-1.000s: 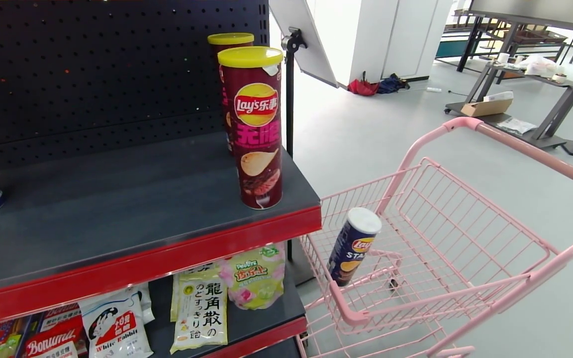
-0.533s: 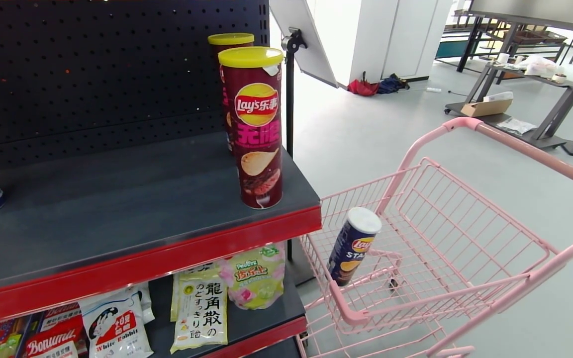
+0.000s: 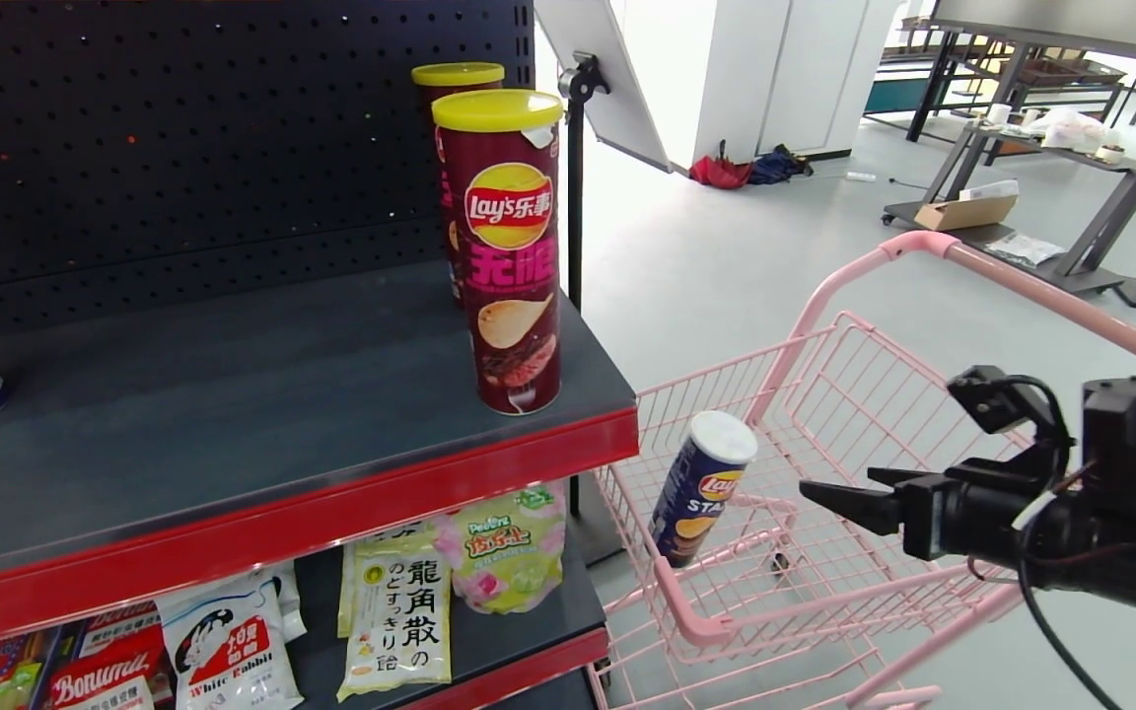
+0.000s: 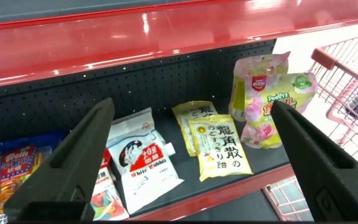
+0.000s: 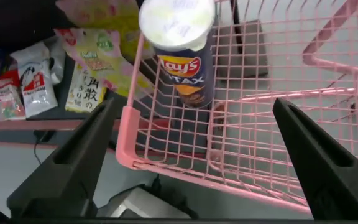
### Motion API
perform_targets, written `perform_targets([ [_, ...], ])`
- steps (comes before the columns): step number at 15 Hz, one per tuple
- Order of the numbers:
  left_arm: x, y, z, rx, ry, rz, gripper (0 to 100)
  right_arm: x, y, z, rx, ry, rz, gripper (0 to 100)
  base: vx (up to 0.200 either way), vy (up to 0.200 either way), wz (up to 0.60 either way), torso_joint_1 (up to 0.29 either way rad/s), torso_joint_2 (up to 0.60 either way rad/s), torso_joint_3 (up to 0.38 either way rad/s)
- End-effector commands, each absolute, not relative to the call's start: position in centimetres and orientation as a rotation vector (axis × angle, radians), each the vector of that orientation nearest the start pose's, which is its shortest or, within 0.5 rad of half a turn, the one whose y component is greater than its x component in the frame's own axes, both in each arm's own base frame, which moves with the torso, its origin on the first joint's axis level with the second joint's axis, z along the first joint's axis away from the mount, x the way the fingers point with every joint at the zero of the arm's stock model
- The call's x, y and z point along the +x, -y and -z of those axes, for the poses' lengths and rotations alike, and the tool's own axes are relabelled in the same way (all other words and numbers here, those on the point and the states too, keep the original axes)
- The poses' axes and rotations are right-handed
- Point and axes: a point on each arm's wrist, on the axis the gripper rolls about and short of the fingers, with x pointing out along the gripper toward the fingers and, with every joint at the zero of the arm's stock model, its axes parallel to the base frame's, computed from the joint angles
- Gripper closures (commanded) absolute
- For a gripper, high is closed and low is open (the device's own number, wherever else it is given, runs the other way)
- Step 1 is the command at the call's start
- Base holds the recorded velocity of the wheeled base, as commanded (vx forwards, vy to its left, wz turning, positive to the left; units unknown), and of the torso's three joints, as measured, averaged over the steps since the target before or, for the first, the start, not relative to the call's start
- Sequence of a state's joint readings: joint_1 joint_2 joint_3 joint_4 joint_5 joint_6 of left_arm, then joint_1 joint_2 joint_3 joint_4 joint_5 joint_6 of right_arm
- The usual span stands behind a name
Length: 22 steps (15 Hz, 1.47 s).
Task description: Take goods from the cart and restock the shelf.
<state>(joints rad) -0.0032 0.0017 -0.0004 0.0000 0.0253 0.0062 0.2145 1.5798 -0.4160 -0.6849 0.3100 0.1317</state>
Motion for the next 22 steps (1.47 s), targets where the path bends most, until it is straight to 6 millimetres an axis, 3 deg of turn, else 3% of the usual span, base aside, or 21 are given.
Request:
perform_targets([
  [1, -2.3, -0.1, -7.6, 0.006, -0.002, -0.023, 0, 24.7, -7.3, -8.7, 0.142, -0.633, -0.521, 0, 0.0, 0.0, 0.0, 0.0, 0.0, 0.0],
  [6, -2.3, -0.1, -7.6, 0.006, -0.002, -0.023, 0, 27.0, -9.8, -6.1, 0.112, -0.622, -0.576, 0, 0.0, 0.0, 0.0, 0.0, 0.0, 0.0],
  [13, -2.3, -0.1, -7.6, 0.006, -0.002, -0.023, 0, 30.0, -11.7, -3.9, 0.071, -0.59, -0.509, 0, 0.0, 0.0, 0.0, 0.0, 0.0, 0.0],
  [22, -2.3, -0.1, -7.6, 0.006, -0.002, -0.023, 0, 33.4, -13.9, -3.5, 0.058, -0.516, -0.485, 0, 0.0, 0.0, 0.0, 0.0, 0.0, 0.0],
])
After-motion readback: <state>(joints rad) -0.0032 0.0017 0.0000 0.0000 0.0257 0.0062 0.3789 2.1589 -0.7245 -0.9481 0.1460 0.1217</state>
